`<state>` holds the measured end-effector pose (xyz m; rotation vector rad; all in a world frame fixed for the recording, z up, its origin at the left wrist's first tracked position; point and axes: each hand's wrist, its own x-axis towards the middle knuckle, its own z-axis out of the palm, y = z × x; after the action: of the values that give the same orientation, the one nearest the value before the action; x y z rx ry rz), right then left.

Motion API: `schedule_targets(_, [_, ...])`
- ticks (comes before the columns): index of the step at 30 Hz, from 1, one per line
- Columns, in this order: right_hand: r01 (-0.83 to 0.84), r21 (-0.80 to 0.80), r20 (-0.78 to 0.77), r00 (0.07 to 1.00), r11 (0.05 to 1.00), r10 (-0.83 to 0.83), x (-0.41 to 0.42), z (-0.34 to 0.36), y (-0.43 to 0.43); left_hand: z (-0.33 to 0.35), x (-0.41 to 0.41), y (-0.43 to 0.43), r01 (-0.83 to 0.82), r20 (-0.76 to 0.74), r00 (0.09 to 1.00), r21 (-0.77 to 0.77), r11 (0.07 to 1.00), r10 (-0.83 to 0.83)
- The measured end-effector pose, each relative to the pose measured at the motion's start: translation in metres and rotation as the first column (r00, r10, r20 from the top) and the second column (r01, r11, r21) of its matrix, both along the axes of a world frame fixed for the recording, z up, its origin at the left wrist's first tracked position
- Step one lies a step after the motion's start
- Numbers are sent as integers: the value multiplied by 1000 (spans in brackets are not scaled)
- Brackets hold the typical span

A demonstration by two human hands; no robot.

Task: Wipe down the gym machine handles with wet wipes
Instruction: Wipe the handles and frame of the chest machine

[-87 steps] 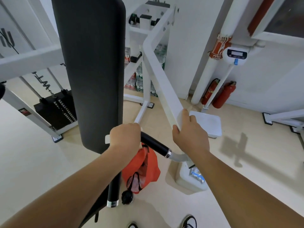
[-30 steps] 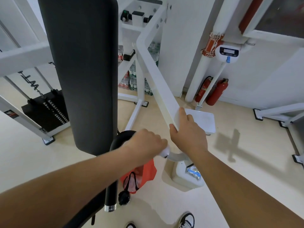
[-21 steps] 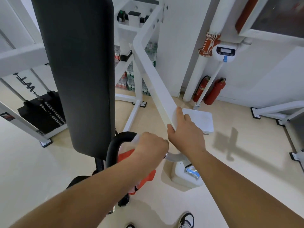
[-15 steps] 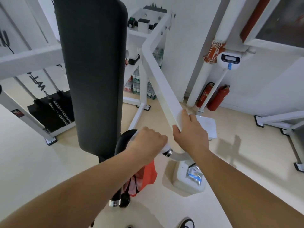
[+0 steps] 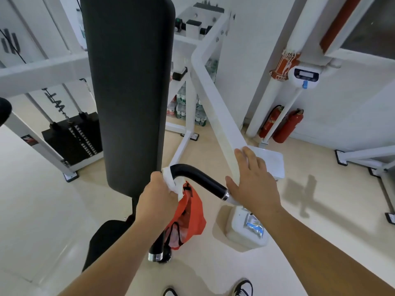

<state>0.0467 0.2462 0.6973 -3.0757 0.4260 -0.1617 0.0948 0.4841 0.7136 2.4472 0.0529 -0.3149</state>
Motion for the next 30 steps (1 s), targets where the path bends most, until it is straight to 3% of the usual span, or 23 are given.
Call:
schedule_targets(3, [6,-13,-15,1000,1000,-6,4,1,-1,-10,-11,8,-20,-29,999,-88,996,17])
schedule_targets(8, [24,-14,1,1000,1000,-24,1,0,1,6,36,-5,78,-138,985,-154,985,-100])
schedule_targets(14, [36,-23,10,999,999,-36,-2,0,5,-10,-17,17,-51,-134,991,-234,971,20])
schedule_targets(17, [38,-30,14,999,999,-38,-1,-1,5,-36,-70,41,-44,-147,989,-218,975,12])
schedule_targets(20, [34,-27,15,999,999,-34,0,-3,4,-53,-72,41,16,-152,988,-109,994,-33])
schedule_targets(22, [28,-18,34,999,999,-28,0,-5,4,-44,-48,33,-67,-204,979,-183,981,28])
schedule_targets(26, [31,6,19,999,1000,-31,-4,-7,4,-17,-5,13,-70,-149,988,-283,956,28])
schedule_targets(30, [-57,87,24,998,995,55,-15,-1,3,-31,-32,22,-84,-100,993,-298,951,56])
